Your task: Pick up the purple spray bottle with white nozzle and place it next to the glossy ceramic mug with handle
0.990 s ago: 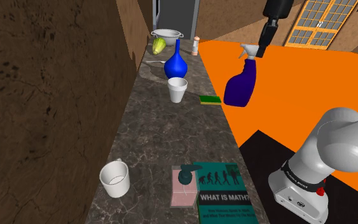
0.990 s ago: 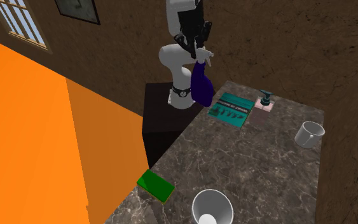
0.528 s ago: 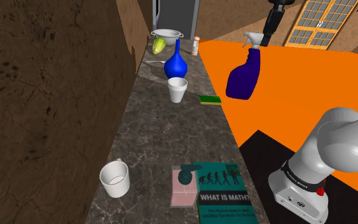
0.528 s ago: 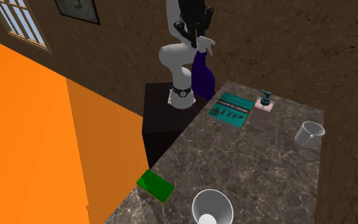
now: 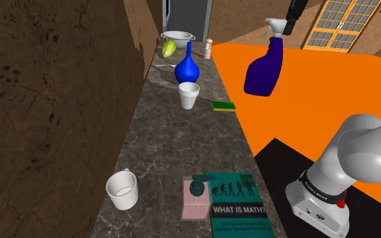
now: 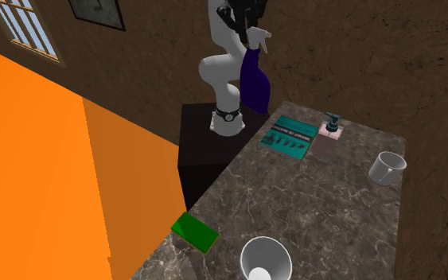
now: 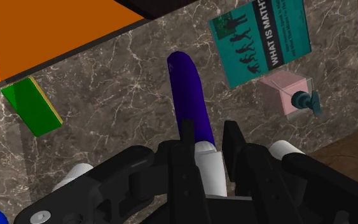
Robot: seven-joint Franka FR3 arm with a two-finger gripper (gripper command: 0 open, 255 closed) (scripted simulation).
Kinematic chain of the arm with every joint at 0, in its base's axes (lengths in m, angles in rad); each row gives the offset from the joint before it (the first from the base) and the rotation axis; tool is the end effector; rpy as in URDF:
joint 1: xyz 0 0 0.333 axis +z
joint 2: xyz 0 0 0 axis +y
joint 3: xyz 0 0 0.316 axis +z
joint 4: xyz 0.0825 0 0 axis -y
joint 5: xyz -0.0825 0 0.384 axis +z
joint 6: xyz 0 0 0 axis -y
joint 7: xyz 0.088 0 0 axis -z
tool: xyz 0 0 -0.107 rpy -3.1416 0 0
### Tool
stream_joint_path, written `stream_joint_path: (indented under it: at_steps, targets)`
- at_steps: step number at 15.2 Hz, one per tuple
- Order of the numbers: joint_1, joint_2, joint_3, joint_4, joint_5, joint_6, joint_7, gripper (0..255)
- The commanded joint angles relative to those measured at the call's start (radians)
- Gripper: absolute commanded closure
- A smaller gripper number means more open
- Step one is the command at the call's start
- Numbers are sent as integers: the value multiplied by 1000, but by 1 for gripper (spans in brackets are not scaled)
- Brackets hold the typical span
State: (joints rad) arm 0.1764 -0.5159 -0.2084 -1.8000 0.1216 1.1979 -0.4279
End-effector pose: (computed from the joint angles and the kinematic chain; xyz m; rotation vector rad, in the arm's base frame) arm 0.3425 -0.0255 0.7195 -2.8298 -0.6720 0.0650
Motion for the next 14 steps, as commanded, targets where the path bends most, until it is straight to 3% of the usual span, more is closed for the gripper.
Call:
stream_joint_path:
  at_steps: [1, 3, 14]
  targets:
    - [2, 14, -1, 40, 4, -25, 4, 255]
    - [4, 29, -3, 77, 7, -48, 7, 255]
    - [65, 147, 161, 25, 97, 161, 201, 255]
